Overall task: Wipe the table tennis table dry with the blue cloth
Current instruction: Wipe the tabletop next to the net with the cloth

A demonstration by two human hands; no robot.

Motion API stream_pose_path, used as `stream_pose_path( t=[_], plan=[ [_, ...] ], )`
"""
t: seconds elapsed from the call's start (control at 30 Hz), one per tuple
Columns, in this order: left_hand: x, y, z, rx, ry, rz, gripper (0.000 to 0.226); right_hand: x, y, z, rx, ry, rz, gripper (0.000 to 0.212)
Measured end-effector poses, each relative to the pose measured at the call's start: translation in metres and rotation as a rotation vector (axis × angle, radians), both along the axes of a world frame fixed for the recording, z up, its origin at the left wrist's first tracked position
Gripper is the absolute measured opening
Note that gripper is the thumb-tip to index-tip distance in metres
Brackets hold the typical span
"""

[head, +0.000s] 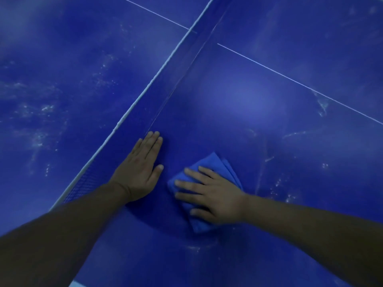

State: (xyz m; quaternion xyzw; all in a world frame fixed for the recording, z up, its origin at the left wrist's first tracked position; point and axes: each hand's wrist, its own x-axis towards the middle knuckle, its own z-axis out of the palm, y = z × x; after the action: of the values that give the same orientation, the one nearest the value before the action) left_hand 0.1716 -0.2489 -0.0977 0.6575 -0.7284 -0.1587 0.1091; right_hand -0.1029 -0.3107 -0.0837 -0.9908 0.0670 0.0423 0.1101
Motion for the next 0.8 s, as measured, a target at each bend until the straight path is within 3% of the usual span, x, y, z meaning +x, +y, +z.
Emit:
stream_pose_path(
  t=[0.07, 0.2, 0.27, 0.37, 0.47, 0.53, 0.6, 0.63, 0.73, 0.8],
  plan=[
    [0.0, 0.025, 0.003, 0.001, -0.001, 0.001, 0.069, -0.016, -0.029, -0.005, -0.064, 0.017, -0.06, 0.053],
    [-0.002, 0.096, 0.004, 0.015, -0.038, 0.032, 0.068, 0.018, -0.119, 0.004, -0.107, -0.015, -0.778, 0.069],
    [-0.002, 0.118, 0.0, 0.028, -0.117, 0.002, 0.07, 0.049, -0.128, 0.007, -0.072, -0.011, -0.909, 0.077],
    [0.001, 0.122, -0.005, 0.039, -0.191, -0.02, 0.07, 0.085, -0.064, 0.0, -0.106, -0.061, -0.651, 0.065],
    [0.001, 0.118, -0.005, 0.042, -0.204, -0.027, 0.07, 0.058, 0.035, 0.0, -0.065, -0.035, -0.295, 0.051],
    [0.0, 0.12, -0.005, 0.048, -0.21, -0.032, 0.07, 0.019, 0.056, 0.002, -0.014, 0.004, -0.205, 0.051],
    [0.0, 0.12, -0.006, 0.04, -0.214, -0.03, 0.069, 0.0, 0.025, -0.001, -0.055, 0.038, -0.256, 0.051],
    [0.001, 0.12, -0.007, 0.039, -0.216, -0.031, 0.069, -0.003, -0.004, -0.007, -0.09, 0.044, -0.371, 0.052],
    [0.001, 0.119, -0.009, 0.027, -0.23, -0.033, 0.069, -0.021, -0.105, -0.013, -0.16, 0.052, -1.0, 0.073],
    [0.001, 0.119, -0.01, 0.015, -0.239, -0.034, 0.068, -0.048, -0.146, -0.007, -0.169, 0.068, -1.254, 0.082]
  ],
)
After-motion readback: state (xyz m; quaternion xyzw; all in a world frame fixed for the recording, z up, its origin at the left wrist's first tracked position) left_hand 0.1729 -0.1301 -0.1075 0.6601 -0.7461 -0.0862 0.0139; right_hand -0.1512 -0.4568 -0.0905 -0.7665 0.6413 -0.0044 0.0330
